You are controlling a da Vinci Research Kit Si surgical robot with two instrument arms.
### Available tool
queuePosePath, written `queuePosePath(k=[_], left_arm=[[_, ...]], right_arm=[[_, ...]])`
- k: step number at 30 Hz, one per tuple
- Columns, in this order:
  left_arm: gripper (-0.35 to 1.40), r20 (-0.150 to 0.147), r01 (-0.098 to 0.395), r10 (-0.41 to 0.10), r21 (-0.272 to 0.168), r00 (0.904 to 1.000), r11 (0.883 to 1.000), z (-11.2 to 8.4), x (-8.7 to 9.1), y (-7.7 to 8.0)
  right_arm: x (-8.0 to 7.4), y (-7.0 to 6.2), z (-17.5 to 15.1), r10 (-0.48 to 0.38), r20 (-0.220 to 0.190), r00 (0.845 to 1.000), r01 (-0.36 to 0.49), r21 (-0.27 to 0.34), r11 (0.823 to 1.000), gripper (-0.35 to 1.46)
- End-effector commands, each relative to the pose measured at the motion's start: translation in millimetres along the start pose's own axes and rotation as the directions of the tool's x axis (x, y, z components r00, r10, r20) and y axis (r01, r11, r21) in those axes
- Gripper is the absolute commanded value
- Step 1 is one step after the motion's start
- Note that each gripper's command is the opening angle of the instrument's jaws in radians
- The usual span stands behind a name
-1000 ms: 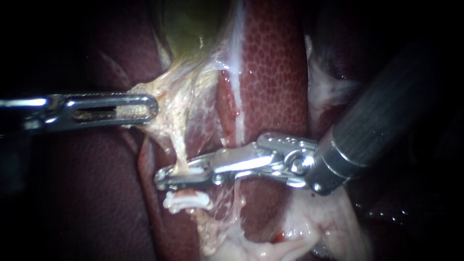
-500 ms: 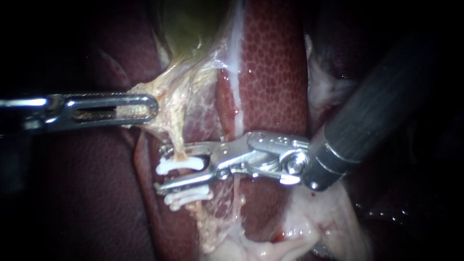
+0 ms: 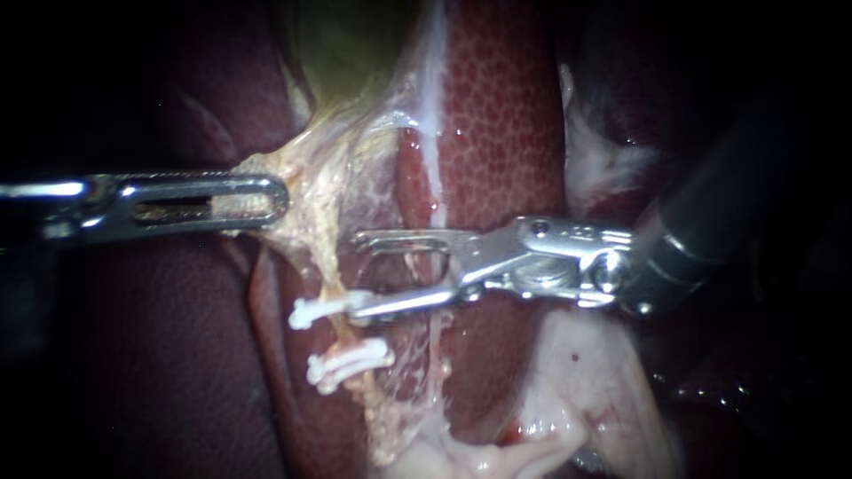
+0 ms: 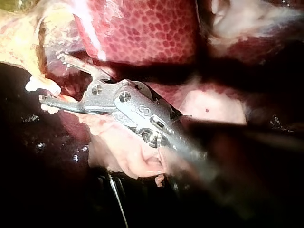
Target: Going back third clip left tube
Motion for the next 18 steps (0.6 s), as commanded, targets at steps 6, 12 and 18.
queuePosePath(k=[6, 12, 18], left_arm=[[-0.35, 0.0, 0.0, 0.0, 0.002, 1.0, 1.0, 0.0, -0.1, 0.0], [-0.35, 0.0, 0.0, 0.0, 0.002, 1.0, 1.0, 0.0, -0.1, 0.0], [-0.35, 0.0, 0.0, 0.0, 0.002, 1.0, 1.0, 0.0, -0.1, 0.0]], right_arm=[[0.7, -1.6, -4.2, -0.025, 0.002, 1.0, 0.025, 0.016, 1.0, 0.6], [1.7, -3.5, -7.2, -0.043, 0.004, 0.999, 0.043, 0.024, 0.999, 0.6], [3.5, -4.3, -9.7, -0.054, 0.002, 0.999, 0.054, 0.013, 0.998, 0.6]])
